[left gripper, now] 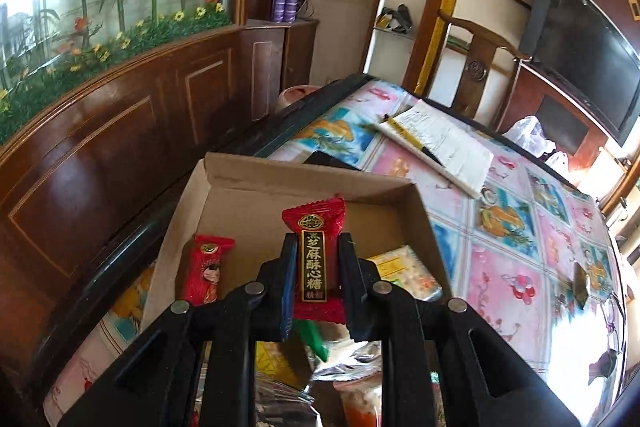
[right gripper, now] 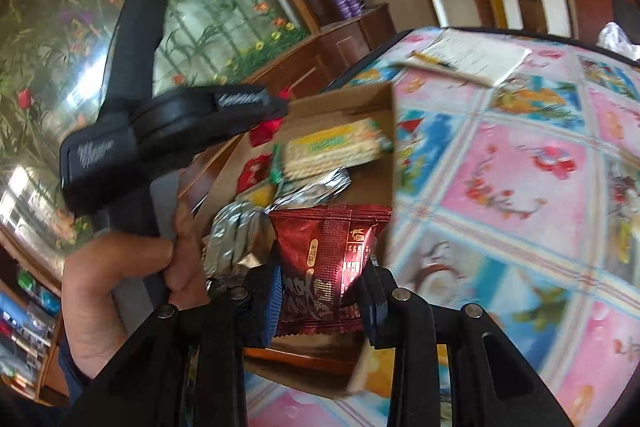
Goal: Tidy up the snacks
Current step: 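Carry the red candy bar and dark red pack over the box, then open both grippers to drop the snacks into the box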
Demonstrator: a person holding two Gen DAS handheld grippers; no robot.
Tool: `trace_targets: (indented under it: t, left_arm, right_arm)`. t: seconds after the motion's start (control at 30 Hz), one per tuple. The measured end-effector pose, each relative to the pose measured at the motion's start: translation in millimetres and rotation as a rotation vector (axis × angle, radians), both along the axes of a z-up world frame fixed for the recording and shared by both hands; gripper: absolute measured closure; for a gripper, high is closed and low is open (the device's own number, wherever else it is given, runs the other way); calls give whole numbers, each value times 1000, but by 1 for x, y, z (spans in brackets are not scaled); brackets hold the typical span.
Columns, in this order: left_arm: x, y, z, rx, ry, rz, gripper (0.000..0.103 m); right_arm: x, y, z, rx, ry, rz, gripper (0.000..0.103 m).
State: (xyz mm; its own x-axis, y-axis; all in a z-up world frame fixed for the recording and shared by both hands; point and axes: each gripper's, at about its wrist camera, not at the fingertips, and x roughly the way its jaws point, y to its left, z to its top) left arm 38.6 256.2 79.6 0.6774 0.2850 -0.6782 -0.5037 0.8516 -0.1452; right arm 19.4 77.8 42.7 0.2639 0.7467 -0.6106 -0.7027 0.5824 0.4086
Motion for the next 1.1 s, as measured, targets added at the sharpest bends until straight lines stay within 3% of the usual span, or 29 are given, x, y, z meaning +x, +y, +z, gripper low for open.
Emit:
trace_targets:
  t: [0.47, 0.63, 0.73, 0.8, 0.9, 1.1]
  left_arm:
    - [5, 6, -14, 15, 57, 47, 82]
    - [1, 11, -14, 11, 52, 82, 45]
    - [-1, 11, -10, 24, 35, 93, 33]
    - [-1, 10, -8, 29, 32, 95, 31]
    - [-5, 9, -3, 30, 0, 102, 30]
    - [-21, 3, 16, 20, -140, 106, 28]
  right_arm:
    - [-8, 16, -15, -23, -26, 75, 66]
    - [-11, 15, -14, -29, -29, 75, 65]
    - [-13, 12, -11, -24, -30, 74, 62]
    - [-14, 12, -9, -29, -45, 74, 52]
    - [-17, 8, -3, -13, -76, 66, 50]
    - [-17, -11, 15, 49, -107, 33, 45]
